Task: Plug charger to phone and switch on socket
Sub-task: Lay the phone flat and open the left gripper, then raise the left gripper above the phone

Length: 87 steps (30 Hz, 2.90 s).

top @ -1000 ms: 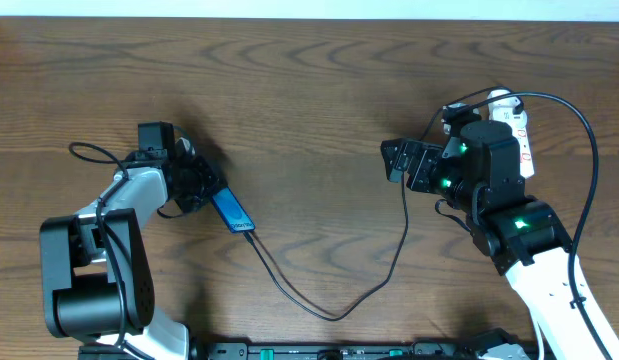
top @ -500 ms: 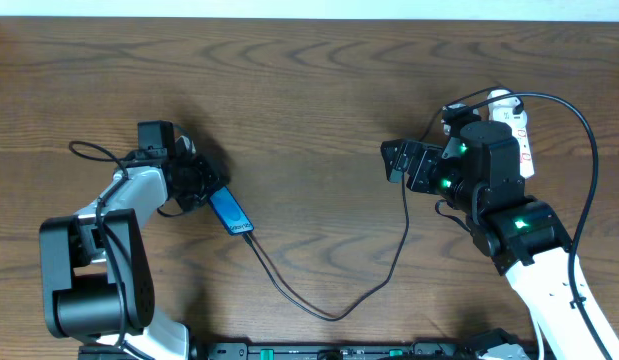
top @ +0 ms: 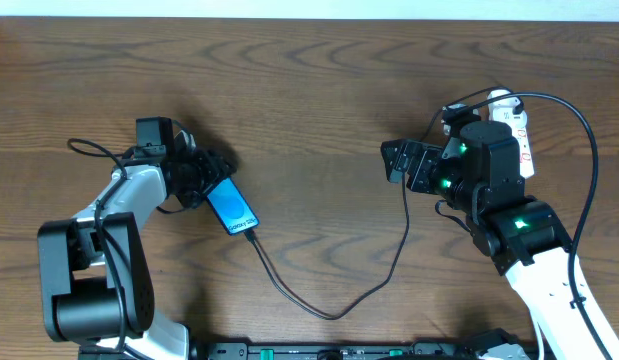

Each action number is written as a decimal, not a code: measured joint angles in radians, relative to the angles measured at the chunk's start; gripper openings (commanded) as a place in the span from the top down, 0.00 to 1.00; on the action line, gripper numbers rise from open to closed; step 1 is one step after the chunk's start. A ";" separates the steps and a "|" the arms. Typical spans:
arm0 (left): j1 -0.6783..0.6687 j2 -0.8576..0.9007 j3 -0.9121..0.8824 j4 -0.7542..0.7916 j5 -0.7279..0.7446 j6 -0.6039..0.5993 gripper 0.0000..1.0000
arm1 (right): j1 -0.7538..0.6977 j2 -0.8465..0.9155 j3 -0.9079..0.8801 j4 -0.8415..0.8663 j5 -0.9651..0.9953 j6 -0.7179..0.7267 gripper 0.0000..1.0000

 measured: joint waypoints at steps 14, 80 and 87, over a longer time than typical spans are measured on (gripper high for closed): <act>0.000 -0.004 0.009 -0.031 -0.025 0.001 0.25 | 0.000 0.000 0.000 -0.003 0.000 0.000 0.01; -0.240 -0.284 0.058 -0.348 -0.574 0.163 0.14 | 0.000 0.000 0.000 -0.019 0.016 0.000 0.01; -0.287 -0.466 0.059 -0.351 -0.600 0.213 0.14 | 0.000 0.000 0.000 -0.049 0.042 -0.001 0.01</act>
